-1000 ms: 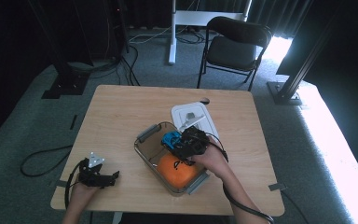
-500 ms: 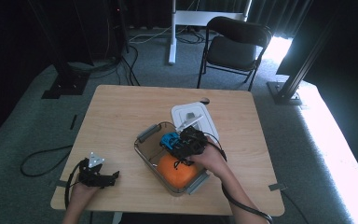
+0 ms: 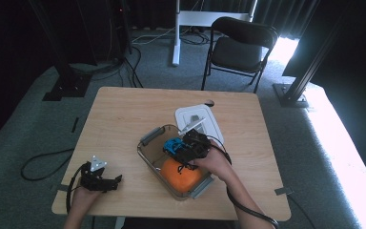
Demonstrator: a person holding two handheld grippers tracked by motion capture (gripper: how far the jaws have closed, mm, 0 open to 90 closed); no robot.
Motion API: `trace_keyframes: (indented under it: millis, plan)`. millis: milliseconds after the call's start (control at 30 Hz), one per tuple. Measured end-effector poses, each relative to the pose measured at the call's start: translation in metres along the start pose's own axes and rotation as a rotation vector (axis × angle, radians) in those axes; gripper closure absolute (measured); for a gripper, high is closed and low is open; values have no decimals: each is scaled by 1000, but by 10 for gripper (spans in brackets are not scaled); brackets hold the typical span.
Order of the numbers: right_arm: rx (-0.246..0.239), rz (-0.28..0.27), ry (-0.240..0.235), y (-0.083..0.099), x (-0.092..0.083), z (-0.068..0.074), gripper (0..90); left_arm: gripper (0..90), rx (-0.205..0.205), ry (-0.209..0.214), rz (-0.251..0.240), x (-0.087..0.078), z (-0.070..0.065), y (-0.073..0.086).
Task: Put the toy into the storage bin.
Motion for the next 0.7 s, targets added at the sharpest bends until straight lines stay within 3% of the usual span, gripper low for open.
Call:
trace_keyframes:
  millis: [267,700]
  plan:
    - [12,-63,-56,-3,-11,0,224,12,0,0,0,0,0,0]
    - [56,-134,-40,5,-32,-10,163,12,0,0,0,0,0,0]
Point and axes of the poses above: each handheld gripper's, and its own axes: x roughly forward along the jaws, y roughly out of its underside, z roughly to its left, the point moved 4 cm from there along x, roughly forward along the jaws, and after that the axes turned 15 degrees about -y, right-handed, at the moved point
